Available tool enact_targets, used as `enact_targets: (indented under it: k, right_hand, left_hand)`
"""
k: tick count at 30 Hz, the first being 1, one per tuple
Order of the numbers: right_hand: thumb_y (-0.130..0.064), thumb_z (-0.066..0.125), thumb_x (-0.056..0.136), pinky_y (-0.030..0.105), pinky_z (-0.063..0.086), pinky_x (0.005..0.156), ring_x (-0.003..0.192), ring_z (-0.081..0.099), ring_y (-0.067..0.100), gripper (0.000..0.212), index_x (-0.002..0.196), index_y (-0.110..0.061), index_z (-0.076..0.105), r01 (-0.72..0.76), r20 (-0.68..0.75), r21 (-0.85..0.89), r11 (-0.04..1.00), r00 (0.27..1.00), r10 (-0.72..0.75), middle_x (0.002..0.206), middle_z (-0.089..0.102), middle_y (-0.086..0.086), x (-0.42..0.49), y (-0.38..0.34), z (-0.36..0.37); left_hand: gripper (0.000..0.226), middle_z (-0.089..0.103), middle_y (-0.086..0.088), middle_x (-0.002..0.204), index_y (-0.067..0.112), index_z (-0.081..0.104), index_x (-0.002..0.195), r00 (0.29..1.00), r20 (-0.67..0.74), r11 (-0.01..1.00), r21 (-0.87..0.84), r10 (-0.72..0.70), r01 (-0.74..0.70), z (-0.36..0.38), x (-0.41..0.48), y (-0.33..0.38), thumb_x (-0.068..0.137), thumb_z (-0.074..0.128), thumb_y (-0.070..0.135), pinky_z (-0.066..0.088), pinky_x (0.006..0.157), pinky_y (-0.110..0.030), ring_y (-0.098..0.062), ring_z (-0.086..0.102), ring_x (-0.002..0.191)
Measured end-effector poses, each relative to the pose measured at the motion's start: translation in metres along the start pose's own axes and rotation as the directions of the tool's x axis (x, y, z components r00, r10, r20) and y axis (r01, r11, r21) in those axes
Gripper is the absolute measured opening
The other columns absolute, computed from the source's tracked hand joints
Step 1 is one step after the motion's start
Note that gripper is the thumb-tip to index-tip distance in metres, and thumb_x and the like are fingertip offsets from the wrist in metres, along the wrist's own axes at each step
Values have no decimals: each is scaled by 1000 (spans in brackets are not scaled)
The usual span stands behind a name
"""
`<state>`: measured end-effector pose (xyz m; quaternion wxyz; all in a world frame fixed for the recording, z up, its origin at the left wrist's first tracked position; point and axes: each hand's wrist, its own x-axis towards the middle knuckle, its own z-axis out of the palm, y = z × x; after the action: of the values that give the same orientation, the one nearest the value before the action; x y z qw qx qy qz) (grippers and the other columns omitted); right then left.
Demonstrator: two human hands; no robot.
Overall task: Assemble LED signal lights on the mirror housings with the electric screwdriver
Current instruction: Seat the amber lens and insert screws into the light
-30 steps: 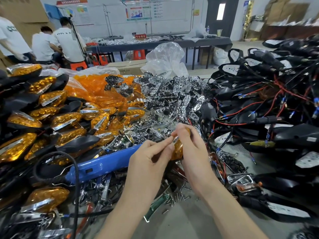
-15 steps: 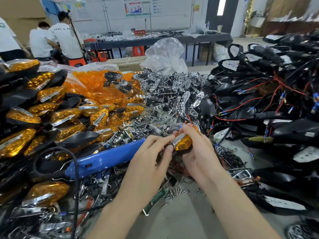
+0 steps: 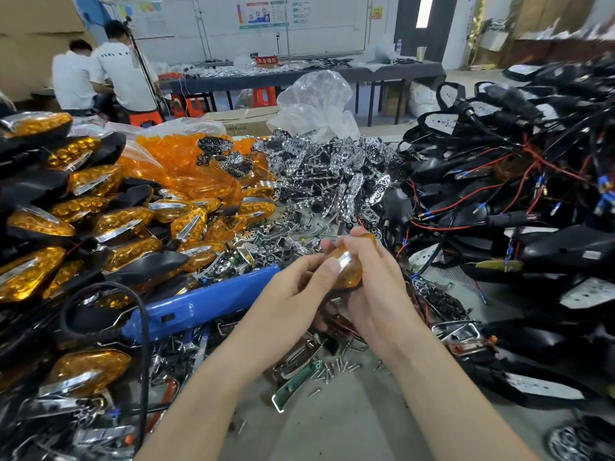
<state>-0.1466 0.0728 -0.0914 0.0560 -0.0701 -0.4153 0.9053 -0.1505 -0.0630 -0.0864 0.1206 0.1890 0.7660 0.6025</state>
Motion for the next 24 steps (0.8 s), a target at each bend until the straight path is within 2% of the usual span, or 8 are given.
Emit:
enact_targets:
  k: [3, 6, 8, 11, 14, 18, 22, 24]
  right_hand:
    - [-10, 56, 99, 28, 49, 50, 84, 65, 24, 13, 94, -23, 58, 28, 17, -14, 1000, 999, -28, 89, 73, 4, -1, -1, 2]
    - [-10, 56, 99, 30, 48, 56, 84, 63, 24, 20, 87, -25, 59, 46, 67, -40, 998, 997, -44, 88, 71, 3, -1, 0, 0]
    - [-8, 56, 99, 34, 50, 64, 82, 63, 21, 24, 85, -26, 61, 62, 101, -56, 996, 993, -56, 87, 70, 3, -1, 1, 0]
    - [-5, 55, 100, 39, 52, 74, 79, 65, 16, 26, 85, -25, 63, 96, 149, -58, 994, 985, -87, 86, 69, 3, 0, 2, -1]
    - [-8, 57, 97, 35, 55, 73, 79, 66, 14, 26, 83, -28, 65, 116, 179, -74, 991, 979, -101, 86, 71, 2, 1, 3, -2]
    - [-19, 63, 86, 31, 56, 70, 82, 67, 12, 18, 78, -34, 68, 129, 174, -111, 985, 979, -108, 89, 72, 0, 1, 6, -2]
    - [-21, 63, 85, 33, 55, 76, 87, 66, 13, 16, 79, -36, 67, 150, 181, -147, 978, 976, -122, 89, 72, -2, 2, 8, -4]
    - [-21, 63, 86, 34, 55, 79, 89, 66, 12, 17, 80, -36, 67, 163, 185, -164, 973, 974, -132, 89, 71, -4, 2, 8, -4]
  left_hand:
    - [35, 71, 4, 92, 37, 67, 117, 998, 61, 990, -133, -31, 39, 0, 0, 2, 89, 56, 55, 53, 62, -27, -10, 64, 76]
    - [31, 68, 6, 87, 32, 66, 121, 997, 65, 982, -179, -51, 62, -1, 0, 3, 94, 55, 45, 49, 59, -27, -9, 62, 75]
    - [26, 66, 4, 86, 29, 64, 124, 996, 58, 980, -186, -66, 76, 0, 1, 2, 101, 51, 35, 46, 56, -25, -8, 59, 72]
    - [26, 66, 6, 86, 33, 62, 126, 995, 39, 980, -173, -91, 97, 1, 0, 1, 104, 48, 32, 45, 55, -24, -5, 59, 69]
    - [27, 69, 6, 92, 36, 61, 128, 994, 25, 983, -153, -102, 105, 1, 0, 0, 104, 48, 34, 46, 57, -25, -5, 59, 71]
    - [34, 69, -7, 108, 34, 57, 136, 993, 3, 986, -119, -117, 117, -1, 0, -3, 104, 49, 37, 45, 64, -31, -18, 56, 80]
    - [34, 71, 2, 106, 36, 56, 137, 993, -18, 987, -111, -115, 112, 0, -1, -5, 103, 49, 38, 47, 64, -30, -16, 57, 80]
    - [31, 72, -1, 103, 39, 58, 133, 993, -29, 988, -107, -113, 110, 1, 0, -6, 103, 49, 38, 47, 64, -31, -16, 57, 78]
